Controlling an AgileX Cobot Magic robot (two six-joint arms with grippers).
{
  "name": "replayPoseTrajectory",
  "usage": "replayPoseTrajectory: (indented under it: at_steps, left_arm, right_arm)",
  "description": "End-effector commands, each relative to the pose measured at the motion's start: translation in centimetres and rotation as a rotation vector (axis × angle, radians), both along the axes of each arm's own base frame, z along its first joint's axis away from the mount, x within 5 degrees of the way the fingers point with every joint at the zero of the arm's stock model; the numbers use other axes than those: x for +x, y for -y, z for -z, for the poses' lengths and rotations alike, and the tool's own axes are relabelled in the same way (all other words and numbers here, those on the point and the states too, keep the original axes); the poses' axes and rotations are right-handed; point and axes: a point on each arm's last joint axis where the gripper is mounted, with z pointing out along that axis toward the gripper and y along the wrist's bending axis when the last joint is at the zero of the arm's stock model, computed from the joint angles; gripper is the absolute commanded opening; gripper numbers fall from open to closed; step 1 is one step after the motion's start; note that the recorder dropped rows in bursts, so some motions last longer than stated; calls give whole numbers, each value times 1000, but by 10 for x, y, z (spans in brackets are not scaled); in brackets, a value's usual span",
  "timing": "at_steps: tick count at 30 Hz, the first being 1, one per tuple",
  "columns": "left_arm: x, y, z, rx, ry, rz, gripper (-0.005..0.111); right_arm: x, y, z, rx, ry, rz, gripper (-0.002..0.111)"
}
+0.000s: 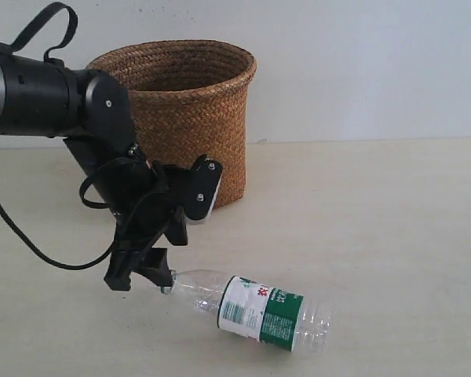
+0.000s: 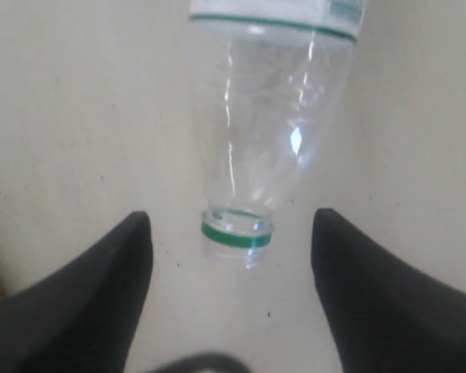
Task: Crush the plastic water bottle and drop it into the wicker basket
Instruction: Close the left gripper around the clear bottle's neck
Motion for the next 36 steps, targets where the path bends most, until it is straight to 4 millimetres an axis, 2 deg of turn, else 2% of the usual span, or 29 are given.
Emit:
replayPoseTrajectory:
  at_steps: [1,10,18,22,28,36]
  left_arm:
    - [4,-5,12,100,18,34,57]
    - [6,-4,33,133,-25,41,57]
    - [6,-3,39,124,-41,36,57]
    - [8,-2,50,133,-56,38,57]
    - [8,12,50,98,21,61,57]
    - [7,12,50,100,14,53,57]
  right_arm:
    - [0,0,-2,-5,18,2,0]
    - [0,0,-2,-5,18,2,0]
    - [0,0,-2,-5,18,2,0]
    - [0,0,-2,-5,18,2,0]
    - [0,0,-2,-5,18,2,0]
    - [0,0,-3,-3,39,2,0]
